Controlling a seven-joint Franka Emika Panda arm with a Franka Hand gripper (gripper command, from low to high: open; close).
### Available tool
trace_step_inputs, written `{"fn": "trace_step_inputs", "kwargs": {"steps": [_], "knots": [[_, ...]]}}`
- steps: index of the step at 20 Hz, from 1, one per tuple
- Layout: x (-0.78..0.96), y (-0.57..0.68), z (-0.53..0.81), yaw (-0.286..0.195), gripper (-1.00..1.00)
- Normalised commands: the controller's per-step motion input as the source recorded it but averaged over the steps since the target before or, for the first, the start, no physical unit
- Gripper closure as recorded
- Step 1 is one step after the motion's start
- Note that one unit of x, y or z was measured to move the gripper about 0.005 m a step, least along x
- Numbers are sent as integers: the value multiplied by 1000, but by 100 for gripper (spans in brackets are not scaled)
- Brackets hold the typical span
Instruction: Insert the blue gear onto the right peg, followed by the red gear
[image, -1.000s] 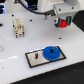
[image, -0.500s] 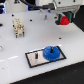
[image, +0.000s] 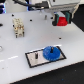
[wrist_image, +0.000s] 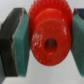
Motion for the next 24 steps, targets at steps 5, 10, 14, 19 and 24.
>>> {"fn": "trace_step_inputs", "kwargs": {"steps": [5,10,14,19,24], "knots": [[792,-185,261,0,100],[793,-150,189,0,100],[757,-175,113,0,100],[647,-190,34,0,100],[425,-174,-2,0,100]]}}
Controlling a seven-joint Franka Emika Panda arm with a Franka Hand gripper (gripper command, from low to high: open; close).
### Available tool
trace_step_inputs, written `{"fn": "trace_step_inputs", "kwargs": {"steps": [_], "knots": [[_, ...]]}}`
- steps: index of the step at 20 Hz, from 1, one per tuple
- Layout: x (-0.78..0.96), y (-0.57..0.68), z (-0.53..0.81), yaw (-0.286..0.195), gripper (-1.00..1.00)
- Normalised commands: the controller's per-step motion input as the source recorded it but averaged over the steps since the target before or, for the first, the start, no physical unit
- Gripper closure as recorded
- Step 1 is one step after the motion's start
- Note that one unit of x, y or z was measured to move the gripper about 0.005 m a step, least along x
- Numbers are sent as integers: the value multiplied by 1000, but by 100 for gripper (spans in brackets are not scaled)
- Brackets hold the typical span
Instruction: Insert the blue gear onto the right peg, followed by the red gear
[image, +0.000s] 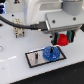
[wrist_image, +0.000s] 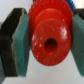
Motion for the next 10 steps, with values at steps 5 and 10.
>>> {"fn": "trace_step_inputs", "kwargs": {"steps": [5,10], "knots": [[122,-121,-64,0,100],[37,-128,-96,0,100]]}}
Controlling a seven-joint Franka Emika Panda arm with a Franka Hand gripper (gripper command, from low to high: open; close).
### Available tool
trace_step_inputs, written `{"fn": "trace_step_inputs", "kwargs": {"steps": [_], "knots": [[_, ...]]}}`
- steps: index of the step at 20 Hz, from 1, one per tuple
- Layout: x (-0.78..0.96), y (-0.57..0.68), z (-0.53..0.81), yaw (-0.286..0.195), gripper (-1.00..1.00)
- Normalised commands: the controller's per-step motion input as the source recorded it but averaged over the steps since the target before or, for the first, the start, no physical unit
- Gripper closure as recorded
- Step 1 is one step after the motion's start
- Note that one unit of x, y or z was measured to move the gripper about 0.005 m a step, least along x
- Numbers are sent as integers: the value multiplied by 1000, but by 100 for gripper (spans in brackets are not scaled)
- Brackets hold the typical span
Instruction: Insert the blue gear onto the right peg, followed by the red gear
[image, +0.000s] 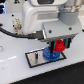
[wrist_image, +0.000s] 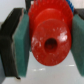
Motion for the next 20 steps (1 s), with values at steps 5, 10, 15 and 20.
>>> {"fn": "trace_step_inputs", "kwargs": {"steps": [5,10,15,20], "knots": [[19,-145,-68,0,100],[48,-7,48,0,100],[26,-5,168,0,100],[11,4,227,0,100]]}}
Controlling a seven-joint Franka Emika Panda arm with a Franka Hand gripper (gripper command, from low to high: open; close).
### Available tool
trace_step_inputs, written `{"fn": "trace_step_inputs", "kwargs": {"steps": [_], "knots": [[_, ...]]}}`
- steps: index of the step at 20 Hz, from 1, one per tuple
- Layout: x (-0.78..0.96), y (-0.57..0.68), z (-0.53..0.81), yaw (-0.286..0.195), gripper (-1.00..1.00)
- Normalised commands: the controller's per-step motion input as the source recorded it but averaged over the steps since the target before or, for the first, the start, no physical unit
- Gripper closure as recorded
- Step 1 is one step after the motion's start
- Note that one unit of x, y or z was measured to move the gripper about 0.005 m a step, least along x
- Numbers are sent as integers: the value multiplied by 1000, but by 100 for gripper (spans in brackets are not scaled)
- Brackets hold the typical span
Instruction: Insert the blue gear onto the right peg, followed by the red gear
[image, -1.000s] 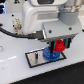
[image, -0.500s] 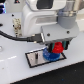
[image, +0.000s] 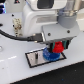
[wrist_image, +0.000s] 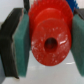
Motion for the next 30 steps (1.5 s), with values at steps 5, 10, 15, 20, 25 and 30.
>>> {"fn": "trace_step_inputs", "kwargs": {"steps": [5,10,15,20,25,30], "knots": [[57,-69,174,0,100],[92,-92,20,0,100],[146,-159,5,0,100],[77,-56,39,0,100],[103,-53,238,0,100],[53,-158,298,0,100]]}}
